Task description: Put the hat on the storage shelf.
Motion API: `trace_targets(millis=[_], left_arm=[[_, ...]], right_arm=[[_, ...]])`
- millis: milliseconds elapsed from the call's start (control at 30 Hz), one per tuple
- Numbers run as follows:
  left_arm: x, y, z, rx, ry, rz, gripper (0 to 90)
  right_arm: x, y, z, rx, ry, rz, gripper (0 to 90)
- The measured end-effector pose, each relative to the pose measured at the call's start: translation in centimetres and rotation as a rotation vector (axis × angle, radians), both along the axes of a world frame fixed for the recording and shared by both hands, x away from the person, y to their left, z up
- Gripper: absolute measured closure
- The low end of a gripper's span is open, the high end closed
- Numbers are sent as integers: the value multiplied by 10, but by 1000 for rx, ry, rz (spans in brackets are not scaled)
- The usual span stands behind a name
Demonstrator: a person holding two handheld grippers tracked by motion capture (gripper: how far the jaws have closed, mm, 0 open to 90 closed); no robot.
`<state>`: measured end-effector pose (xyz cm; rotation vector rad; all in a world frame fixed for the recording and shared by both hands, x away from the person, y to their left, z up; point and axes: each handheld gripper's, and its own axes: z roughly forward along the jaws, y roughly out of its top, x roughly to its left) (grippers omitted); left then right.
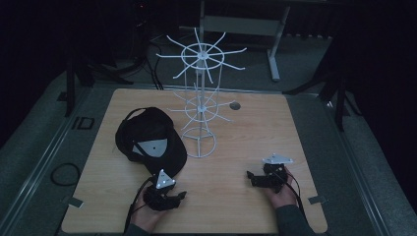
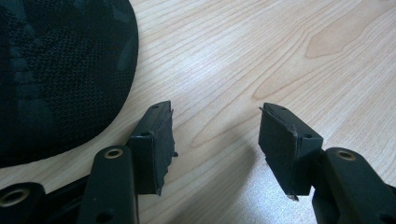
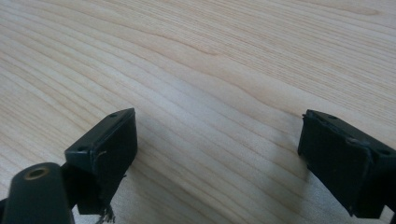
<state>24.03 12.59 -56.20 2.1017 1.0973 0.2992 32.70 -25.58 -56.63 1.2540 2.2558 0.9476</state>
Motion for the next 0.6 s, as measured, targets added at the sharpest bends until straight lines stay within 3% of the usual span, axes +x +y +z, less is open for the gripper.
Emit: trace_targets(millis=[600], left_arm=[[-4, 6, 0, -16, -2, 81, 506]], right_arm=[[0, 0, 0, 0, 0, 0, 117]])
